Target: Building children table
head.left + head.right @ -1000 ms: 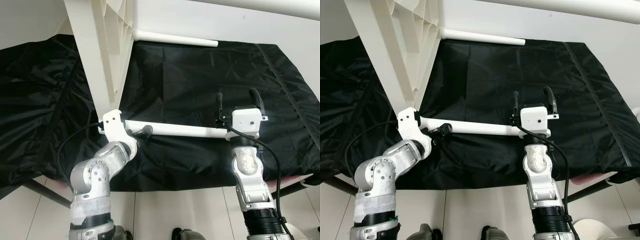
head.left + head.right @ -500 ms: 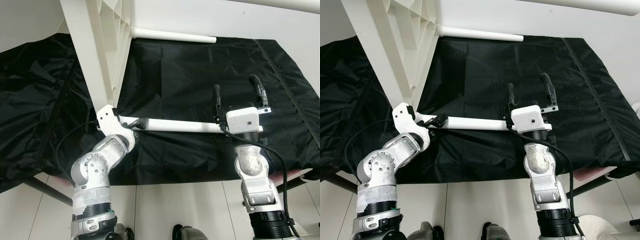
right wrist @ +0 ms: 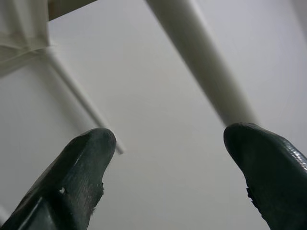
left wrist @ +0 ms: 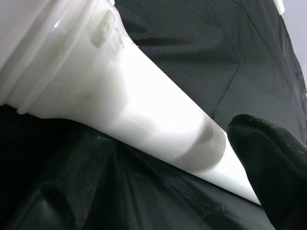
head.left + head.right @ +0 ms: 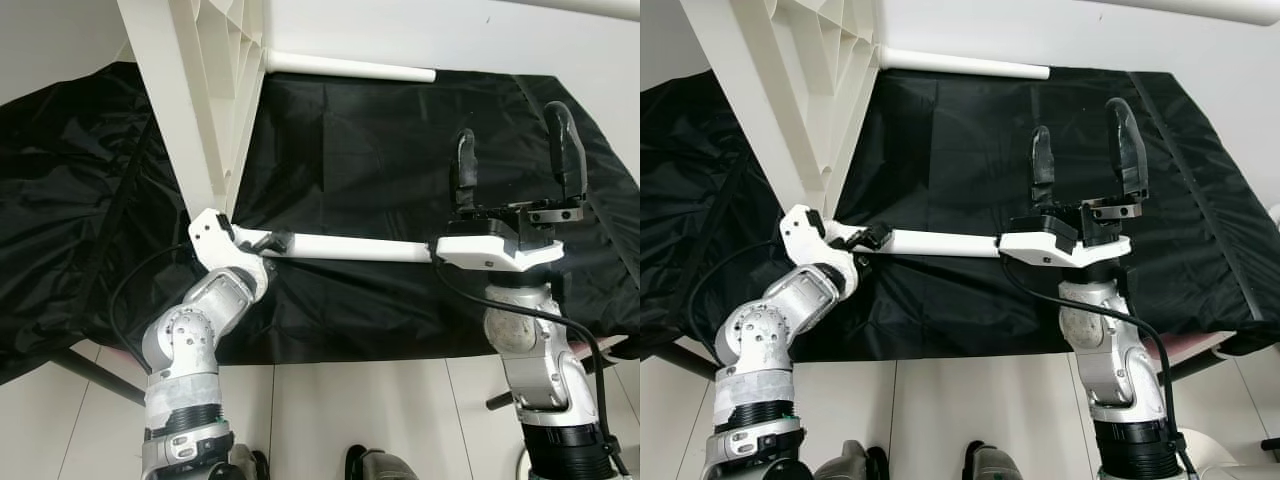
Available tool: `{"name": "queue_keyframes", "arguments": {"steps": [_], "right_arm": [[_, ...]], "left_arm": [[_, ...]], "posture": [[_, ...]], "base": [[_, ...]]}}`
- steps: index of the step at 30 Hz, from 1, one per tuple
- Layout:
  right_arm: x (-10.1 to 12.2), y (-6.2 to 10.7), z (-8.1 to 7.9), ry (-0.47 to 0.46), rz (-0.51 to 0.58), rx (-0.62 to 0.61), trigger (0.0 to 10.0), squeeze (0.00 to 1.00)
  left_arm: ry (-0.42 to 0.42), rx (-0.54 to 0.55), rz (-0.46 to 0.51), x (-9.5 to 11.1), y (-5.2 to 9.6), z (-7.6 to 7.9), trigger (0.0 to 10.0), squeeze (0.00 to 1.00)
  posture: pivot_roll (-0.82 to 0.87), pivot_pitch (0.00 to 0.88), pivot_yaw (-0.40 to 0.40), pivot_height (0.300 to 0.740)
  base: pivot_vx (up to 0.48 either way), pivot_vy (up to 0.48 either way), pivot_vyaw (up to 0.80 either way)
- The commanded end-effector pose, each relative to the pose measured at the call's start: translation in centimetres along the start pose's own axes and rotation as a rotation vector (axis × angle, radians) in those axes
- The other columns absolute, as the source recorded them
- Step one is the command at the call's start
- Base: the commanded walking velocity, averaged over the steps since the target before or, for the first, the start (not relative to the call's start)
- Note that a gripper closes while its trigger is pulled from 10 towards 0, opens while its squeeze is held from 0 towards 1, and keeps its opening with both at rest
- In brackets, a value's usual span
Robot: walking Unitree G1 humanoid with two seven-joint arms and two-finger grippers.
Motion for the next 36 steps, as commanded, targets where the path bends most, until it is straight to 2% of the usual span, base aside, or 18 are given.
{"name": "queue_keyframes", "arguments": {"steps": [1, 3, 5, 8, 18, 23, 29, 30, 36], "right_arm": [[0.2, -1.1, 0.3, 0.038, 0.044, -0.039, 10.0, 0.0], [0.4, -2.1, 0.3, 0.058, 0.087, -0.051, 10.0, 0.0], [0.4, -2.1, 0.3, 0.058, 0.087, -0.051, 10.0, 0.0], [0.9, -4.4, 0.0, 0.079, 0.177, -0.053, 10.0, 0.0], [2.2, -7.7, -0.6, 0.057, 0.268, 0.004, 10.0, 0.0], [2.5, -8.3, -0.8, 0.054, 0.289, 0.008, 10.0, 0.0], [3.1, -10.1, -0.8, 0.055, 0.316, -0.015, 10.0, 0.0], [3.3, -10.9, -0.9, 0.069, 0.305, -0.001, 10.0, 0.0], [3.2, -12.1, -0.9, 0.055, 0.282, 0.039, 10.0, 0.0]], "left_arm": [[0.078, 0.019, -0.048, -1.5, -1.2, 3.1, 10.0, 0.0], [0.067, 0.017, -0.049, -1.5, -1.2, 3.2, 10.0, 0.0], [0.067, 0.017, -0.049, -1.5, -1.2, 3.2, 10.0, 0.0], [0.025, 0.016, -0.046, -1.6, -1.3, 3.4, 10.0, 0.0], [0.035, 0.014, -0.042, -1.8, -1.3, 3.4, 10.0, 0.0], [0.037, 0.013, -0.042, -1.8, -1.3, 3.4, 10.0, 0.0], [0.036, 0.008, -0.045, -2.0, -1.4, 3.6, 10.0, 0.0], [0.036, 0.009, -0.043, -1.9, -1.4, 3.6, 10.0, 0.0], [0.019, 0.005, -0.041, -2.0, -1.4, 3.7, 10.0, 0.0]], "posture": [[-0.09, 0.163, 0.042, 0.74], [-0.1, 0.164, 0.046, 0.74], [-0.1, 0.164, 0.046, 0.74], [-0.1, 0.166, 0.049, 0.74], [-0.11, 0.163, 0.036, 0.74], [-0.11, 0.159, 0.038, 0.74], [-0.12, 0.16, 0.036, 0.74], [-0.12, 0.159, 0.038, 0.74], [-0.12, 0.154, 0.039, 0.74]], "base": [[0.0, 0.0, 0.0], [0.0, 0.0, 0.0], [0.0, 0.0, 0.0], [0.0, 0.0, 0.0], [0.0, 0.0, 0.0], [0.0, 0.0, 0.0], [0.0, 0.0, 0.0], [0.0, 0.0, 0.0], [0.0, 0.0, 0.0]]}}
Point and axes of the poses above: a point about 5 cm out from each wrist's last joint towards the gripper, its own y axis pointing back from the gripper into the wrist, its own x axis along the axis of the wrist's last joint, z = x × y, the point moved 1 cm from there along -y, pointing out of the wrist towards the gripper, and after that the axes turned 1 degree about -y, right-handed, at the moved point
